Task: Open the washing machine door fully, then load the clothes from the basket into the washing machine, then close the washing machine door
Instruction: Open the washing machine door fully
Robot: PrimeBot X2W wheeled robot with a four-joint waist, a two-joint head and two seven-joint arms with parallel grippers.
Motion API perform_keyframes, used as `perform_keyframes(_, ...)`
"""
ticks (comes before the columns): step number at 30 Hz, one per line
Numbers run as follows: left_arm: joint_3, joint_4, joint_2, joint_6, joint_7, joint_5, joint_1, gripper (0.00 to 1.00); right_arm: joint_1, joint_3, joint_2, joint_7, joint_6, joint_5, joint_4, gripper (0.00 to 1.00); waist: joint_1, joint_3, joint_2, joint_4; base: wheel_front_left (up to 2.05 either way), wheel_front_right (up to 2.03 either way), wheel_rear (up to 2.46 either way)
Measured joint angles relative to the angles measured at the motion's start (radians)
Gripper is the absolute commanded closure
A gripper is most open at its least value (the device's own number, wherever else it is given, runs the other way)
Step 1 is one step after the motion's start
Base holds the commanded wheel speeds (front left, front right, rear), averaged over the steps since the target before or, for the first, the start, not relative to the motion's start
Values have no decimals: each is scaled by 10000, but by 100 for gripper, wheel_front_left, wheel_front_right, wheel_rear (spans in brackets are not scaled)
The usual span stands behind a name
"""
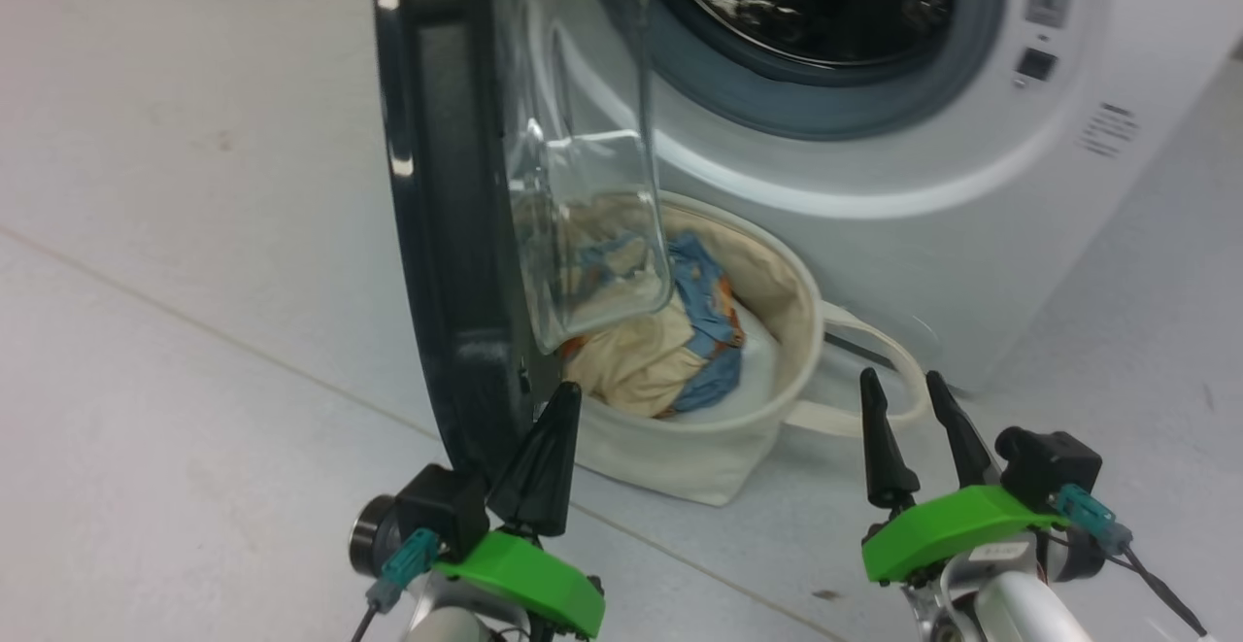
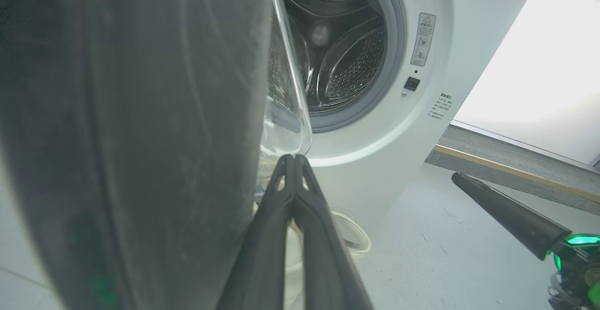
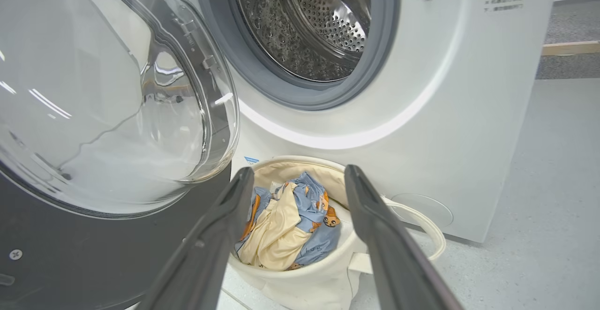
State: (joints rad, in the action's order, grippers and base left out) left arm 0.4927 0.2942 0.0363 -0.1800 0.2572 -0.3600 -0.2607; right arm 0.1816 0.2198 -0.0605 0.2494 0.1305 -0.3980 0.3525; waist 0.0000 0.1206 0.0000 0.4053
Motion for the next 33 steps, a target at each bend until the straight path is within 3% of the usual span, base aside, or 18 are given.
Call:
perform_keyframes(7, -667, -56, -10, -359, -12, 332, 347, 100, -50, 138, 0, 0, 0, -2, 165, 0, -1, -207, 0, 1029, 0, 0, 0)
perform_keyframes(14, -2017, -188, 38, -387, -13, 629, 415, 100, -36, 253, 36, 0, 0, -102, 278, 0, -1, -108, 0, 1183, 0, 0, 0)
perform_keyframes(25, -4541, 132, 8, 230, -13, 1112, 209, 100, 23, 6, 36, 2, 0, -240, 272, 0, 0, 294, 0, 909, 0, 0, 0)
perform_keyframes(33, -6362, 500, 159, 823, -13, 1404, -809, 99, 529, -107, -65, 0, 0, 36, 221, 0, 1, 1122, 0, 784, 0, 0, 0)
